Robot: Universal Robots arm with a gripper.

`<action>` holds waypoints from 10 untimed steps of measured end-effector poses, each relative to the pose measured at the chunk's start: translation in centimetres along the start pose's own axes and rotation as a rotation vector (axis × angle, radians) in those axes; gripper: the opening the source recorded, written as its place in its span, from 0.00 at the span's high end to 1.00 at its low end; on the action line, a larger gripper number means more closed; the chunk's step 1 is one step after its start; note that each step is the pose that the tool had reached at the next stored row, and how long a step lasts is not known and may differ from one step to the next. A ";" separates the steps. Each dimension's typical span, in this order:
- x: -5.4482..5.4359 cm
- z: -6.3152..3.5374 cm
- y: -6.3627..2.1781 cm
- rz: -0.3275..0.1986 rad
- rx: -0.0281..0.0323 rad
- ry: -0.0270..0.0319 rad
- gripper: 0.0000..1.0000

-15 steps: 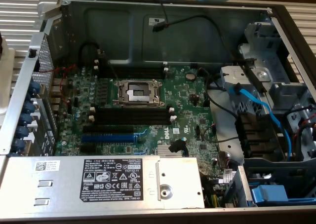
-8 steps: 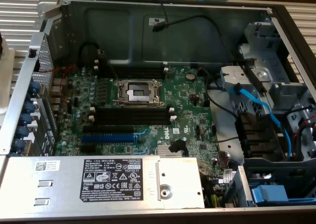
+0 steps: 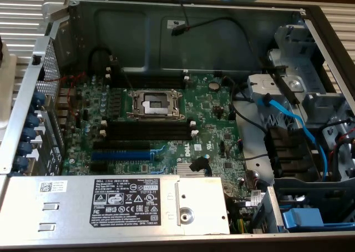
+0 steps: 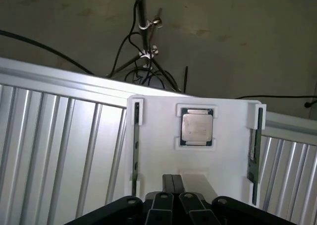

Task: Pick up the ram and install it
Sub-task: 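Pick up the ram and move it above insertion slot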

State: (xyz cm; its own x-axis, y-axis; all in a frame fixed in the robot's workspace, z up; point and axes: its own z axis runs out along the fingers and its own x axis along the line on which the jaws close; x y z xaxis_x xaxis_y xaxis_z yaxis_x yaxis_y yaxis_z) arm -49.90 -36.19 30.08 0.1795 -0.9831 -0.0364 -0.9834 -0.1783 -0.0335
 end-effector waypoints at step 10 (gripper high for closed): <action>0.3 1.79 0.46 -0.004 -0.0063 -0.0012 0.90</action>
State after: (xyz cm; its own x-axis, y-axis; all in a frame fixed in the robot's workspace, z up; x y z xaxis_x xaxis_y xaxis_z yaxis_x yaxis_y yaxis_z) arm -50.25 -36.47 28.26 0.1837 -0.9823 -0.0376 -0.9828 -0.1827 -0.0273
